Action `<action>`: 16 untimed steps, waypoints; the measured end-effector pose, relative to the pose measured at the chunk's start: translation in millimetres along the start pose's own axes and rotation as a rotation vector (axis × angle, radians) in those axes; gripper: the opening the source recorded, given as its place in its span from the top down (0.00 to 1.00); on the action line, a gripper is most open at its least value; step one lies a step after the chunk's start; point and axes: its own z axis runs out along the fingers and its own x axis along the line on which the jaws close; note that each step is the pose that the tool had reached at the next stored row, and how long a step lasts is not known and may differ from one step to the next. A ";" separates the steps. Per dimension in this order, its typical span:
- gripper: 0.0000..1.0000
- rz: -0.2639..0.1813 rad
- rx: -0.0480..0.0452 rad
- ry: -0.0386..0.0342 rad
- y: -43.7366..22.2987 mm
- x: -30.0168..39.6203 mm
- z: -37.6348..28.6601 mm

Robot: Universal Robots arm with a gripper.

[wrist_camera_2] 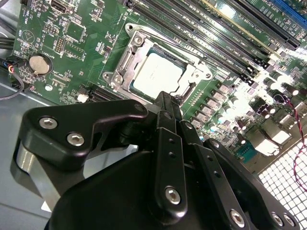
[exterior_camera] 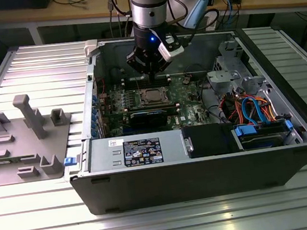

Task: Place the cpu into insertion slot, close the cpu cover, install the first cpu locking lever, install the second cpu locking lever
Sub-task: 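Install the first cpu locking lever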

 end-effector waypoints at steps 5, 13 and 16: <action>0.89 0.000 0.0000 -0.0001 0.0 0.5 0.0; 0.89 0.000 0.0000 -0.0001 0.2 14.2 -0.2; 0.89 0.000 -0.0001 -0.0009 0.3 21.3 -0.3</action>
